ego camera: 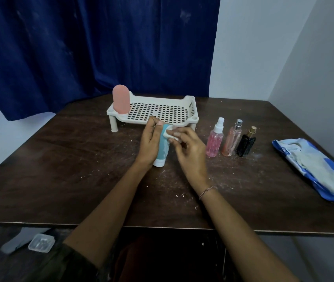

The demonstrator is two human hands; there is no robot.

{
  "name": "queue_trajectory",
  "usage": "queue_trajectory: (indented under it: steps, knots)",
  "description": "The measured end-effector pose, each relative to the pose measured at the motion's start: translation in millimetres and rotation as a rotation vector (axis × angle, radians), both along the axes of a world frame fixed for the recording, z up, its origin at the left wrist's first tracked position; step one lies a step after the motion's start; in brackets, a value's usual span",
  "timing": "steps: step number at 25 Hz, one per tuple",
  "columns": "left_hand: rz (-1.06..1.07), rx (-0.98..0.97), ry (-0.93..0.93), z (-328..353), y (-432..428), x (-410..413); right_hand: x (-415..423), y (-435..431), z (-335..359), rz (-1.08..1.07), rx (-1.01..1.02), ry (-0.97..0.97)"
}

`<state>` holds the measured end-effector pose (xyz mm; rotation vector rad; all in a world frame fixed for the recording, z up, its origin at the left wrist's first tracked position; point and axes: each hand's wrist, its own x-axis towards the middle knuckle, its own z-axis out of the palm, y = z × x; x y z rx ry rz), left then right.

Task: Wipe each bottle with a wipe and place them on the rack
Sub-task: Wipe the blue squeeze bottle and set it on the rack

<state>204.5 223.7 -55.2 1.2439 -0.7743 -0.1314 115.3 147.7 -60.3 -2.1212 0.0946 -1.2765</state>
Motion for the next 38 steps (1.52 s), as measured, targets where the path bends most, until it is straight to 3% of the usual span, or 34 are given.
queue_trajectory:
  steps: [7, 12, 17, 23, 28, 33, 38]
  knots:
    - [0.011, -0.022, 0.036, 2.4, 0.6, -0.3, 1.0, -0.1, 0.6, -0.065, -0.07, -0.008]
    - [0.005, -0.099, 0.095, 2.3, 2.8, 6.4, 0.2, 7.5, -7.5, 0.046, -0.217, 0.086]
    - [0.007, -0.104, 0.101, 7.0, 3.5, -0.1, 1.7, 5.4, -4.1, 0.009, -0.101, 0.032]
    - [0.009, -0.142, 0.145, 8.0, 6.9, 6.2, 0.7, 8.4, -11.3, 0.15, -0.203, 0.151]
    - [0.026, -0.134, 0.127, 5.0, 5.0, 6.2, 3.0, 5.3, -8.1, 0.027, -0.139, 0.076]
    - [0.063, -0.106, 0.152, 5.9, 8.3, 7.5, -1.2, 3.0, -11.7, 0.186, -0.157, 0.218]
    - [0.039, -0.11, 0.158, 6.7, 8.8, 7.6, 1.0, 0.2, -9.4, 0.137, -0.129, 0.21]
